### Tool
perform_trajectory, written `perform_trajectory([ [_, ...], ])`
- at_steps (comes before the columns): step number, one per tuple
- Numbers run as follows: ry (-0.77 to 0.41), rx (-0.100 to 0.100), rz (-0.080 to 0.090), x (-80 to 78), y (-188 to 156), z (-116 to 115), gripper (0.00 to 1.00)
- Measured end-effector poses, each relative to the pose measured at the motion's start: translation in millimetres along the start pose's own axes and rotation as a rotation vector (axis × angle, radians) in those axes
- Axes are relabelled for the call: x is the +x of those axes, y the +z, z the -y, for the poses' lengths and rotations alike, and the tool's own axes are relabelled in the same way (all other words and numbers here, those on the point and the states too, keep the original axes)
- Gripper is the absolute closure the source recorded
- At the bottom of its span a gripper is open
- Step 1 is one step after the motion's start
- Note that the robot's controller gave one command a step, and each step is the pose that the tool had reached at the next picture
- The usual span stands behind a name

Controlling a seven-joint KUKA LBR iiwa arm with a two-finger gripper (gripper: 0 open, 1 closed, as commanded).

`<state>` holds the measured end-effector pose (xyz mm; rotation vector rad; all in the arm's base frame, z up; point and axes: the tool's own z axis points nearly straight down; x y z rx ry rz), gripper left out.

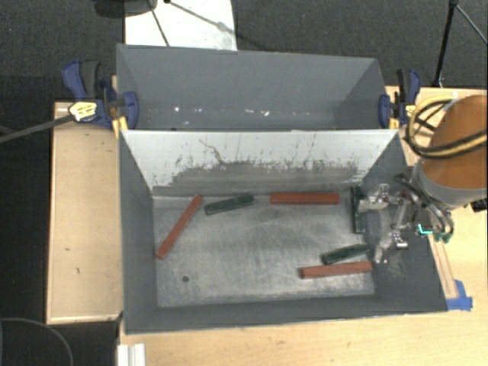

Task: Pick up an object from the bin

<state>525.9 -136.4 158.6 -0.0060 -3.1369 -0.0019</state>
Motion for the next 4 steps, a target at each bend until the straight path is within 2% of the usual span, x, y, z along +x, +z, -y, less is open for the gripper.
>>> perform_trajectory([
  [1, -0.005, 0.002, 0.008, -2.0, -4.1, -0.5, 0.0],
  [2, 0.129, 0.001, 0.01, 13.4, 54.9, -13.6, 0.0],
  [3, 0.098, 0.001, 0.005, 21.7, 19.1, -19.5, 0.0],
  [4, 0.284, 0.0, 0.009, 21.9, 35.0, -19.6, 0.0],
])
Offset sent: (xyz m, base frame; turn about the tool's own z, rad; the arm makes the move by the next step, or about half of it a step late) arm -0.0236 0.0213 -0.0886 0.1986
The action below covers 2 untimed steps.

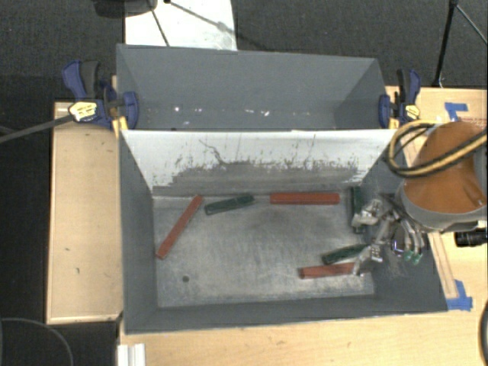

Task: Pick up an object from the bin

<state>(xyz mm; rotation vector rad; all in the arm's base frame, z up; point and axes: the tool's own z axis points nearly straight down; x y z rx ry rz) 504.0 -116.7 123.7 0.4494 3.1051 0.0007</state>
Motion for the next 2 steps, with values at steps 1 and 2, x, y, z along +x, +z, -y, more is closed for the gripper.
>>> perform_trajectory([
  [1, -0.052, 0.001, -0.002, 10.6, 53.3, -14.5, 0.0],
  [2, 0.014, -0.002, 0.025, 1.8, 55.9, -16.7, 1.0],
])
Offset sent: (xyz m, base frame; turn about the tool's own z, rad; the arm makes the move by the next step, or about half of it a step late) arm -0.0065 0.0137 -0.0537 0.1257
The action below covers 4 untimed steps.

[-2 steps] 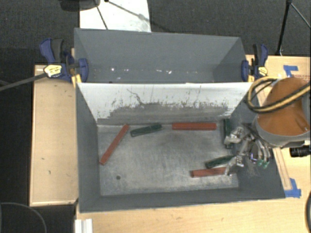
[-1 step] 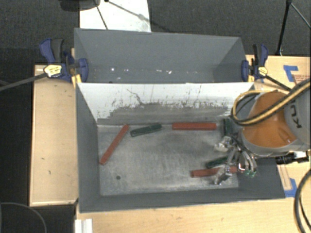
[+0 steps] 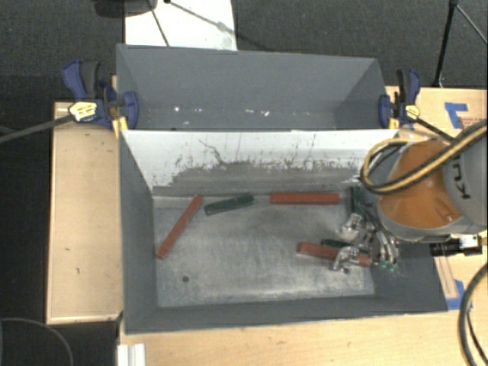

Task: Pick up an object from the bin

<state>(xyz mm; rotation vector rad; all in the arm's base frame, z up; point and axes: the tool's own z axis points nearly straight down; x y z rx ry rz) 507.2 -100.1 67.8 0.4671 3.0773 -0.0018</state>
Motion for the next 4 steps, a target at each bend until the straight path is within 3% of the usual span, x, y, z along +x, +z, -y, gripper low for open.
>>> perform_trajectory([
  [2, 0.007, 0.0, -0.004, 0.0, -2.9, -0.1, 1.0],
  [4, 0.0, 0.002, -0.024, 2.8, -12.3, -0.1, 1.0],
])
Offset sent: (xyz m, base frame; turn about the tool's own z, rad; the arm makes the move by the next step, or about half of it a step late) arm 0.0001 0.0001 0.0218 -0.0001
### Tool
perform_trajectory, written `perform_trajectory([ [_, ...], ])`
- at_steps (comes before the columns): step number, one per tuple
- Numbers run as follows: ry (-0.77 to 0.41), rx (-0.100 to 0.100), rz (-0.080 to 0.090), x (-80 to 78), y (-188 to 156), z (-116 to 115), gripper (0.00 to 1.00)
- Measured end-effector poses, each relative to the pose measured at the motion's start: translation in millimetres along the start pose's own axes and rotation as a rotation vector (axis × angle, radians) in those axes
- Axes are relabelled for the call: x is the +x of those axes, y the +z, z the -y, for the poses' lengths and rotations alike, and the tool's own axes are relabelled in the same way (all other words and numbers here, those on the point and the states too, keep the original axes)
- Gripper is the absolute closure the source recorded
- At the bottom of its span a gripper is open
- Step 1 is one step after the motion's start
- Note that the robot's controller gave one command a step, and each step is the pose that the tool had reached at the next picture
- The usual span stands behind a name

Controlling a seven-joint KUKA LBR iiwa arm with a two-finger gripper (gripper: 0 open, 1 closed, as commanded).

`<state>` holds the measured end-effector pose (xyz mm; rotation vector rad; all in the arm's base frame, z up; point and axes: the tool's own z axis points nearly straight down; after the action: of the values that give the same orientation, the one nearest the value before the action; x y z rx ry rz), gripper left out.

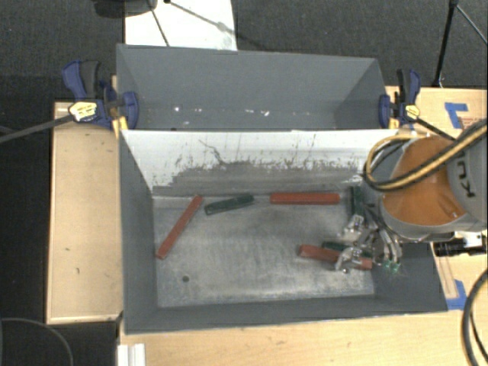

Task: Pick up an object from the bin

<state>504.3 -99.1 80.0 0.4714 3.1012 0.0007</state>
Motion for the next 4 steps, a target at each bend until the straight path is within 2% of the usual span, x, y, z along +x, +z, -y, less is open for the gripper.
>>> perform_trajectory([
  [2, -0.004, 0.001, -0.008, 1.2, -18.5, 0.1, 1.0],
  [3, -0.004, 0.001, -0.012, 2.0, -41.5, 0.1, 1.0],
  [4, -0.006, 0.0, -0.004, 0.1, -61.8, -0.1, 1.0],
])
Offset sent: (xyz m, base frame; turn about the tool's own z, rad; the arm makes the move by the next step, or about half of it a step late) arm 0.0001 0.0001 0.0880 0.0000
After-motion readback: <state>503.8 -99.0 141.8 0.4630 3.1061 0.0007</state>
